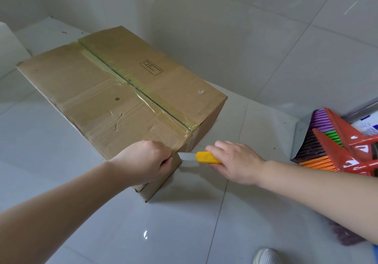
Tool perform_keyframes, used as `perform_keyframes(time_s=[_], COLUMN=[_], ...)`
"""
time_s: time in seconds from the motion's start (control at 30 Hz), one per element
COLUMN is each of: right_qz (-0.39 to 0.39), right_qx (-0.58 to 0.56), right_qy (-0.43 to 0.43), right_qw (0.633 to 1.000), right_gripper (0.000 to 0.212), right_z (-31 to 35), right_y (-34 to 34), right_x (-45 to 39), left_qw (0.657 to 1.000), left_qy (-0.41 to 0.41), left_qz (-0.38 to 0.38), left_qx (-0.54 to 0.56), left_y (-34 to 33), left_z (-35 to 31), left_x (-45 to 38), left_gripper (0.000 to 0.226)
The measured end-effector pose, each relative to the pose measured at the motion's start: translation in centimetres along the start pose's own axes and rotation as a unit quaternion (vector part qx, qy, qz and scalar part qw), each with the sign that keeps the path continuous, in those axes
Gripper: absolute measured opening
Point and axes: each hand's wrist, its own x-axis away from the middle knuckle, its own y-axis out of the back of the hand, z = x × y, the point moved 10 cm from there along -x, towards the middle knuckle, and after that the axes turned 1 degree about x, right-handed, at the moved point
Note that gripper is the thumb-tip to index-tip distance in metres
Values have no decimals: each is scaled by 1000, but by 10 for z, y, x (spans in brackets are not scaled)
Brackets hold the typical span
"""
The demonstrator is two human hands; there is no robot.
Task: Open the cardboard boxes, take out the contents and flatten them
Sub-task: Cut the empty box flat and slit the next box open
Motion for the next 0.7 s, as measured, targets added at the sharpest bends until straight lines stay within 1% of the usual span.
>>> perform_keyframes(time_s=[0.13,0.23,0.3,0.4,0.7], right_qz=[18,59,80,80,58], right_qx=[-20,-55,-50,-31,-43], right_qy=[-13,-73,-95,-88,-102], right_qw=[1000,994,991,993,992], right_gripper=[39,41,43,44,41], right_z=[-5,-19,-27,-32,-32], right_y=[-1,-10,-13,-11,-8], right_x=[-1,-3,-6,-8,-14], left_qw=[1000,1000,1000,1000,1000], left_qy=[2,0,2,3,7], left_qz=[-3,-4,-2,1,9], left_qx=[0,1,-3,-13,-1], left_y=[1,1,1,1,-1], left_z=[0,-1,0,-1,1], left_x=[0,0,0,-1,-2], left_gripper=[29,29,30,31,30])
